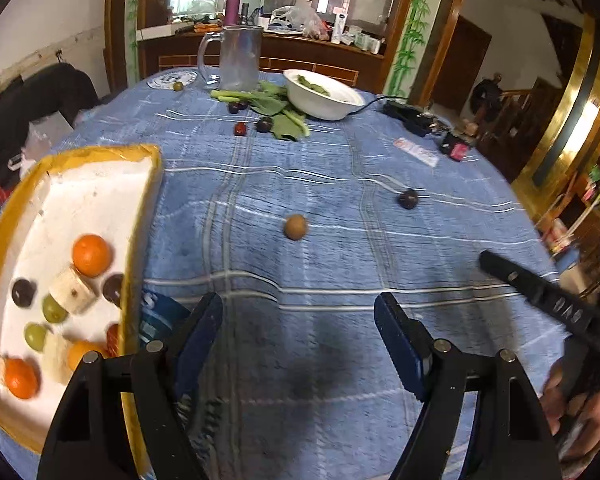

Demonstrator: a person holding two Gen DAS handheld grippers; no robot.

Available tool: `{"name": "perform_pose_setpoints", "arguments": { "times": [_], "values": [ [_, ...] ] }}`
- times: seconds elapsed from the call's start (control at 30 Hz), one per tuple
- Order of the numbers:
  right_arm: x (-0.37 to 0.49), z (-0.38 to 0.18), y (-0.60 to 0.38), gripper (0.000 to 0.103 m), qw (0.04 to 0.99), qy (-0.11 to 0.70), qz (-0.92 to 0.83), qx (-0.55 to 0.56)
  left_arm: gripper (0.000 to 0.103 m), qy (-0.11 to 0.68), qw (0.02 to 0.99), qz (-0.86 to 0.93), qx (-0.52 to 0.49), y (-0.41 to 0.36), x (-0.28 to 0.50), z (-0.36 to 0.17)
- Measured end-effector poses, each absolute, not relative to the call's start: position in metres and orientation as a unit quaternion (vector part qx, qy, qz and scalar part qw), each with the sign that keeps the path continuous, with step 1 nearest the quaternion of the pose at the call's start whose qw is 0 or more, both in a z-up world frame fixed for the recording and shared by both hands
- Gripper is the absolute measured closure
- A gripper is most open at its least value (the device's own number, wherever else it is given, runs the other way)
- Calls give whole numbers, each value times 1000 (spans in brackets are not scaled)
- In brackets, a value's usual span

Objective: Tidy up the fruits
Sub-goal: 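Grasp the brown kiwi fruit with the left tool while the right tool grasps a dark plum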

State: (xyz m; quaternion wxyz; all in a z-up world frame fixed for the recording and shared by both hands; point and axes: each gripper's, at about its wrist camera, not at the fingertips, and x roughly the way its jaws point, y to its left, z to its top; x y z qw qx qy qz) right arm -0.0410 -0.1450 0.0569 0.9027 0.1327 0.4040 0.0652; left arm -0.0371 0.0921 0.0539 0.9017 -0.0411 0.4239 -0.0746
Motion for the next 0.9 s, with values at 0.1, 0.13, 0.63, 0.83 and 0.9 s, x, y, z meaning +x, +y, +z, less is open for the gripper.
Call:
{"name": "perform_pose_setpoints", "arguments": {
  "times": [0.1,0.13,0.63,0.83,0.9],
  "values": [
    [-27,59,-146,39,904,404,60,127,26,429,899,-71,-58,97,-21,51],
    [-22,60,-146,39,905,402,60,125,26,433,896,-72,-68,98,-15,49],
    [84,22,-135,54,889,428,67,148,42,460,863,-89,-189,116,63,20],
    [86,17,-118,54,897,424,67,101,50,448,880,-88,-129,95,61,23],
    [86,17,-115,55,899,423,65,89,63,446,886,-89,-95,85,59,22]
  ]
}}
